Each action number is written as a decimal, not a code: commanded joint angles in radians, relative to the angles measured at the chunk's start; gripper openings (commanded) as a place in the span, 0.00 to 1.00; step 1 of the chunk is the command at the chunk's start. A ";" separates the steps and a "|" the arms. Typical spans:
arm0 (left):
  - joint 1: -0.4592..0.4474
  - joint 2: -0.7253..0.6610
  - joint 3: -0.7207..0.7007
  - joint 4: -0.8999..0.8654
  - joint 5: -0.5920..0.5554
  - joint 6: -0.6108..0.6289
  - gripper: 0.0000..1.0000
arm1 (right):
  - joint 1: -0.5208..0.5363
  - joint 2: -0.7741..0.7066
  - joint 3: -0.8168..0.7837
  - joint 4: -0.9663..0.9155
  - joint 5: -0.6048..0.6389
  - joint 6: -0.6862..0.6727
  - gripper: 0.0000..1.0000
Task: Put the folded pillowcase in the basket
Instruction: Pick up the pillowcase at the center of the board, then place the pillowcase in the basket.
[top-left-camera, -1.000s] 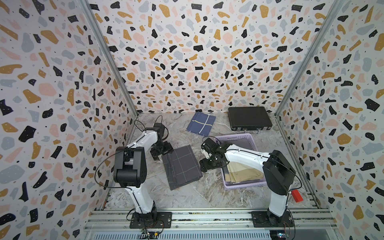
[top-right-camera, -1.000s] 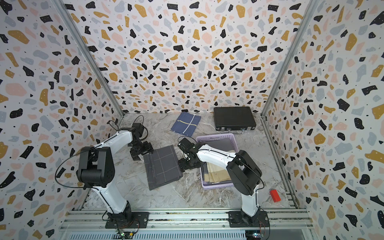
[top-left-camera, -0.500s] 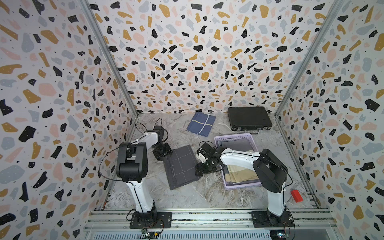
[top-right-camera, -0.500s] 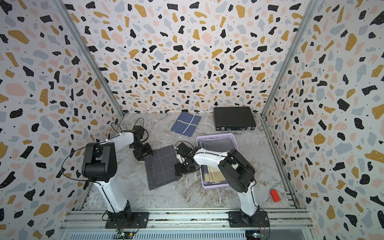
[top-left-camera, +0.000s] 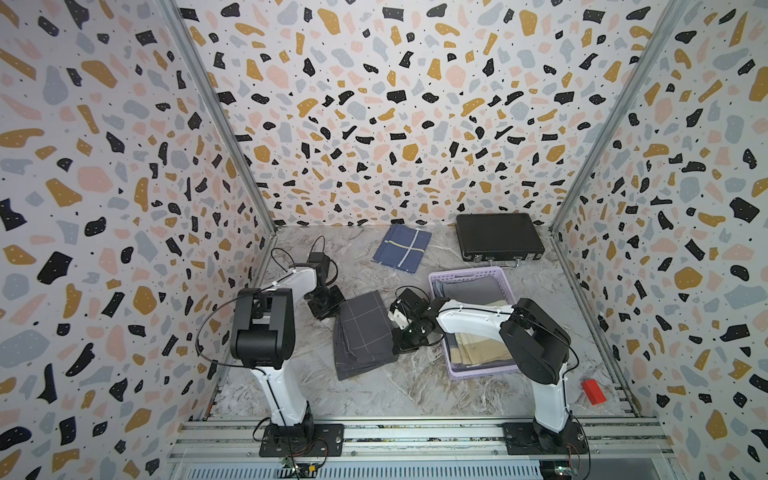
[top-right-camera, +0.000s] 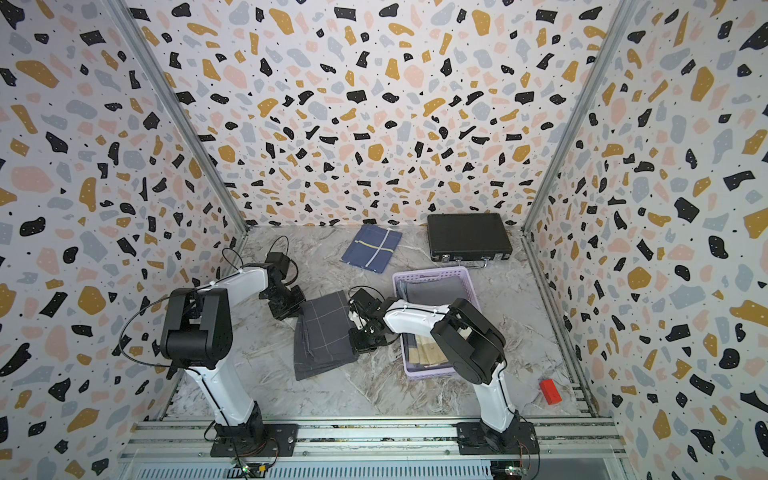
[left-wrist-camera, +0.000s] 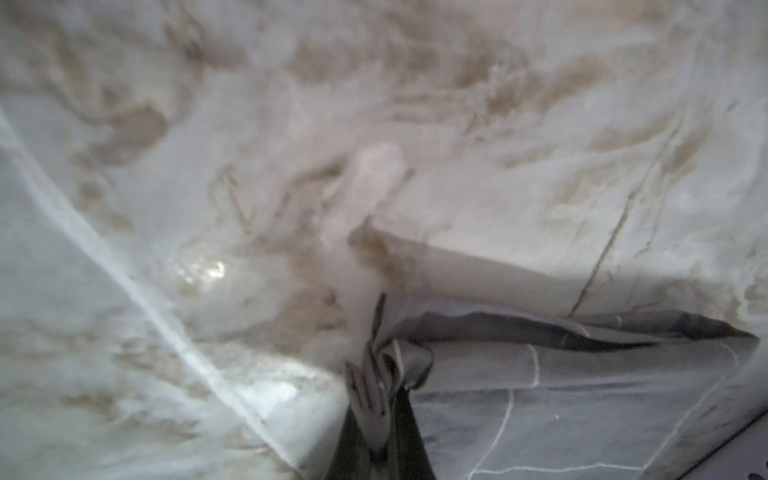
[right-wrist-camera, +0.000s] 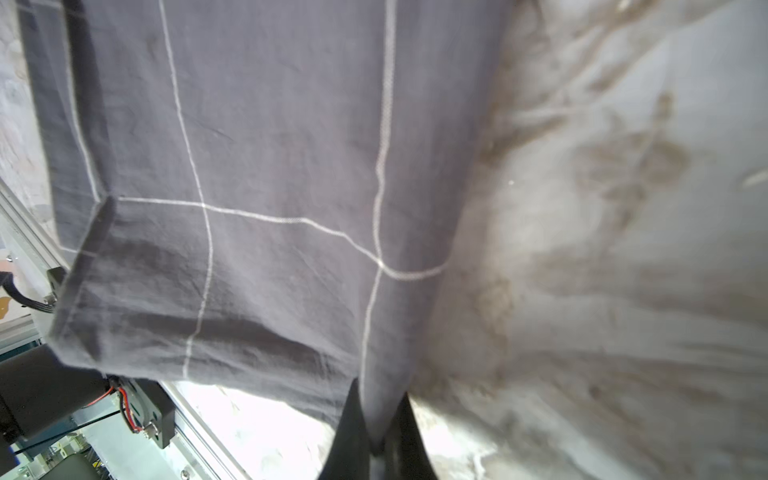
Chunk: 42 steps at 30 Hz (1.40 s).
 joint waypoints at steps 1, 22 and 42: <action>-0.047 -0.093 -0.027 -0.038 0.016 -0.011 0.00 | 0.008 -0.120 -0.003 -0.050 0.046 0.001 0.00; -0.606 -0.110 0.514 -0.094 -0.108 -0.091 0.00 | -0.373 -0.880 -0.160 -0.627 0.404 -0.101 0.00; -0.741 0.422 0.926 -0.091 -0.048 -0.111 0.00 | -0.781 -0.793 -0.283 -0.613 0.308 -0.191 0.00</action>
